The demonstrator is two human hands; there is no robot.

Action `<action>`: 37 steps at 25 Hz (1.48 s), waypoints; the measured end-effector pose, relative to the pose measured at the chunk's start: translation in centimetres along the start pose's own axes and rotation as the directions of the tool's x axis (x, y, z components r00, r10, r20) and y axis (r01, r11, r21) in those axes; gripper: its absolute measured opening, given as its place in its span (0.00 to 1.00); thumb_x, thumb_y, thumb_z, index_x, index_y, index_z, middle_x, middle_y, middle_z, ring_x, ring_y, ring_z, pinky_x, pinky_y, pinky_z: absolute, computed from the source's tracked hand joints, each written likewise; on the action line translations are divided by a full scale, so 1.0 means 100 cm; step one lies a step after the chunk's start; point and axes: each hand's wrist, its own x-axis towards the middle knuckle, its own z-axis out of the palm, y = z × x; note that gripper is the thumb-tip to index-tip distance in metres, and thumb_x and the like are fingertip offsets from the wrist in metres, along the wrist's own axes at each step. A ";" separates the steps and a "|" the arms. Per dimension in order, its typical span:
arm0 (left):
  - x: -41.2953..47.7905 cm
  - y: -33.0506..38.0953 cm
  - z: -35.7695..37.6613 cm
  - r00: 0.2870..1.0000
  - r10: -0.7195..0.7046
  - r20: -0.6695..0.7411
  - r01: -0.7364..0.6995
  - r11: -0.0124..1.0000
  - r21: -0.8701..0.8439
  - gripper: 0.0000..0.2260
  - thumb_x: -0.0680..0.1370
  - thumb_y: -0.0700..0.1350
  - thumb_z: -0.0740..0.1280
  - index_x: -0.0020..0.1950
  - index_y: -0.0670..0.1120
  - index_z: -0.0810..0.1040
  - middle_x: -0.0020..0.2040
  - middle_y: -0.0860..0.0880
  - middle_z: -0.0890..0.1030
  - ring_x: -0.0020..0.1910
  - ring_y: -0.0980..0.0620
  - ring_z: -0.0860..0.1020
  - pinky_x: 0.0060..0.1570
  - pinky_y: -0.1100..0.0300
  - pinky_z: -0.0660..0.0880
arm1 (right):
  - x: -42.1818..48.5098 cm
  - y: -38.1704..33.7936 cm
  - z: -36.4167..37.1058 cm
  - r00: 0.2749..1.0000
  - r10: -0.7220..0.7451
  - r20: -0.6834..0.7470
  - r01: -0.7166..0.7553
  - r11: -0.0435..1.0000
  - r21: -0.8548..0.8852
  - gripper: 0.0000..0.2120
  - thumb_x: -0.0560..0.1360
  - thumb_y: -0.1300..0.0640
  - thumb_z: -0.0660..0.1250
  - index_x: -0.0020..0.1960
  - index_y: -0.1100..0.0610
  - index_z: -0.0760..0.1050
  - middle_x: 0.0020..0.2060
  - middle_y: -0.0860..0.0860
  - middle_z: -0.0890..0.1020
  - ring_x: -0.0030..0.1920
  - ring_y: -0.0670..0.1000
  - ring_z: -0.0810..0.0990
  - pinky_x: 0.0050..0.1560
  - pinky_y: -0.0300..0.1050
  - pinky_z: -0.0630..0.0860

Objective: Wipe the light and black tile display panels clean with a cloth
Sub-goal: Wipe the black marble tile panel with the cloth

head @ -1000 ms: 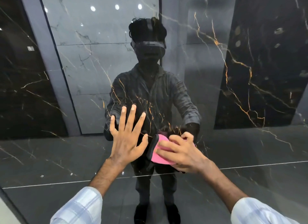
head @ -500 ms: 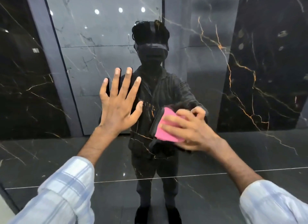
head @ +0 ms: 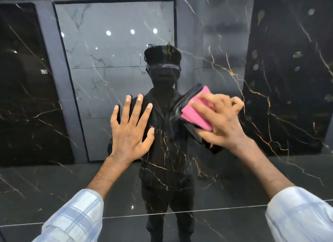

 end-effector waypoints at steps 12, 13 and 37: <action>0.083 -0.010 -0.030 0.998 0.005 -0.068 -0.012 0.995 -0.097 0.30 0.78 0.54 0.64 0.80 0.47 0.69 0.84 0.43 0.57 0.83 0.43 0.56 0.75 0.41 0.54 | 0.056 0.018 -0.008 0.983 0.147 -0.108 -0.147 0.989 0.008 0.35 0.70 0.45 0.73 0.75 0.53 0.73 0.68 0.51 0.75 0.59 0.59 0.75 0.53 0.56 0.60; 0.090 -0.013 -0.028 0.999 0.004 -0.049 -0.008 0.997 -0.075 0.31 0.79 0.54 0.63 0.81 0.47 0.67 0.84 0.43 0.57 0.83 0.42 0.55 0.75 0.40 0.54 | 0.054 0.010 -0.004 0.988 0.096 -0.125 -0.100 0.995 -0.028 0.35 0.71 0.44 0.72 0.75 0.54 0.73 0.68 0.52 0.75 0.59 0.60 0.76 0.53 0.56 0.62; 0.159 -0.037 -0.023 0.995 0.064 -0.079 -0.057 0.994 0.091 0.33 0.81 0.56 0.57 0.84 0.43 0.60 0.85 0.43 0.56 0.84 0.40 0.54 0.77 0.36 0.55 | 0.138 0.065 -0.021 0.901 -0.425 0.084 0.430 0.901 -0.056 0.34 0.73 0.38 0.68 0.75 0.50 0.73 0.67 0.51 0.76 0.58 0.56 0.75 0.54 0.60 0.62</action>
